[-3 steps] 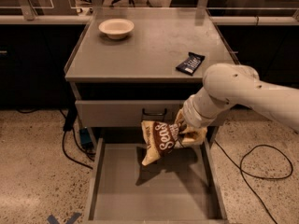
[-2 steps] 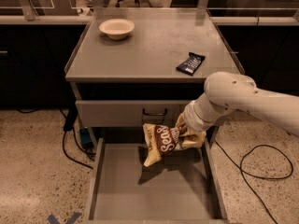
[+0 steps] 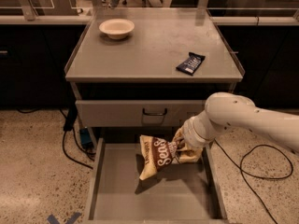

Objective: Place brown chip bag into middle drawer

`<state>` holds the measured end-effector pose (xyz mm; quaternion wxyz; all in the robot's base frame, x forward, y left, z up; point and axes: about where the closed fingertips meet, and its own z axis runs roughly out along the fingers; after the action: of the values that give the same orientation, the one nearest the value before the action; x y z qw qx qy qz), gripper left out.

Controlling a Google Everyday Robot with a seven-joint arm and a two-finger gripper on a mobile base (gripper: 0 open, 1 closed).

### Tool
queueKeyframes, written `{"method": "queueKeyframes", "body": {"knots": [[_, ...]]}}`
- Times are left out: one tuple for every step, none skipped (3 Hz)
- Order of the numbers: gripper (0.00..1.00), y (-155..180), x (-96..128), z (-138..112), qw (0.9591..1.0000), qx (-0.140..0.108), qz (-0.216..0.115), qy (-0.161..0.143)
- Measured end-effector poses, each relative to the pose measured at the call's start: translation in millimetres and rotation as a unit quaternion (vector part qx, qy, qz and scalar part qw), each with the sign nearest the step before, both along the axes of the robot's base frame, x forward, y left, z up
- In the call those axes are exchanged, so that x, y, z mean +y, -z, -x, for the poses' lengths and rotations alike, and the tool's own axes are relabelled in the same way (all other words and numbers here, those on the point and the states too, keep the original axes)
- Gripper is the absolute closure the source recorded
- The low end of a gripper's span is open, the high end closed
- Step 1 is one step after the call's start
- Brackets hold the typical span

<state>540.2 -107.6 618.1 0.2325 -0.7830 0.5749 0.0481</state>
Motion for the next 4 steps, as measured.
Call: {"method": "queueKeyframes", "body": {"knots": [[1.00, 0.5, 1.9, 0.0, 1.0000, -0.003, 0.002, -0.002], [1.00, 1.9, 7.0, 0.0, 0.9999, -0.010, 0.006, -0.009], [1.00, 53.7, -1.8, 10.0, 1.0000, 0.001, -0.001, 0.000], [1.00, 134.1, -1.9, 6.9, 0.9996, 0.020, -0.019, 0.001]]}}
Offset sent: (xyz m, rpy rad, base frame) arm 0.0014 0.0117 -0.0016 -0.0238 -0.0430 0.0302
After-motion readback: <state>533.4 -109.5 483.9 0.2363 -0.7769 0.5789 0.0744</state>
